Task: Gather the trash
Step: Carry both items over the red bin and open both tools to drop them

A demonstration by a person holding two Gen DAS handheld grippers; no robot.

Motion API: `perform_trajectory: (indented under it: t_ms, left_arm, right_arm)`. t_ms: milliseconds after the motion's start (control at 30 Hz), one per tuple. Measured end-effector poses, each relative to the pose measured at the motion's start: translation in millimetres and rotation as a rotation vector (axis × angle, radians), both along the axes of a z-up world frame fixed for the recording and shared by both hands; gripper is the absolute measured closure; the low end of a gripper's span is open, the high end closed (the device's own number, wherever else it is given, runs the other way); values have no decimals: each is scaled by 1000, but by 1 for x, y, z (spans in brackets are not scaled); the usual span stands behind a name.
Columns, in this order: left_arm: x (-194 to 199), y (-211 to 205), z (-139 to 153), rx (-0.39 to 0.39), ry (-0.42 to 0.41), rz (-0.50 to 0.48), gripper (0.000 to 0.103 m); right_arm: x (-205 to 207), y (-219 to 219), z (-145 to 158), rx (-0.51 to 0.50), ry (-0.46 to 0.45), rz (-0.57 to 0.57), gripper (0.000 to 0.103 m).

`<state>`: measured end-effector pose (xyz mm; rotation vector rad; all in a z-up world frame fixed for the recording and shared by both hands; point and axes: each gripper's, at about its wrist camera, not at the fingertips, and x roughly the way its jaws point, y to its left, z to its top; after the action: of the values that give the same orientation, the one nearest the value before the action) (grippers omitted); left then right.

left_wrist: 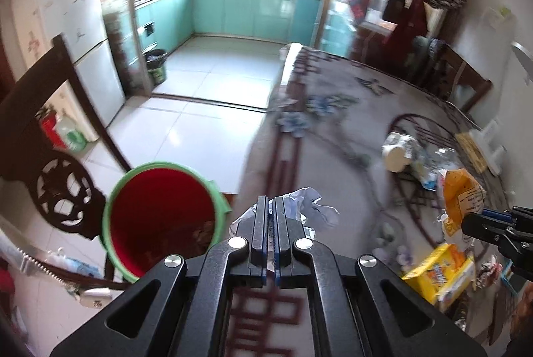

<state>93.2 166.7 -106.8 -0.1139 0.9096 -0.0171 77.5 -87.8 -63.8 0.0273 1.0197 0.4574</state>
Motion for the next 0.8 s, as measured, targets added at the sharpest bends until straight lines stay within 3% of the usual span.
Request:
perform_trajectory:
  t_ms: [467, 800]
  left_arm:
    - [5, 126, -37, -10, 65, 182, 102]
    - [23, 168, -60, -10, 107, 231, 102]
  right_arm:
    - [36, 144, -21, -11, 23, 203, 83]
    - [54, 184, -43, -30, 79, 223, 82]
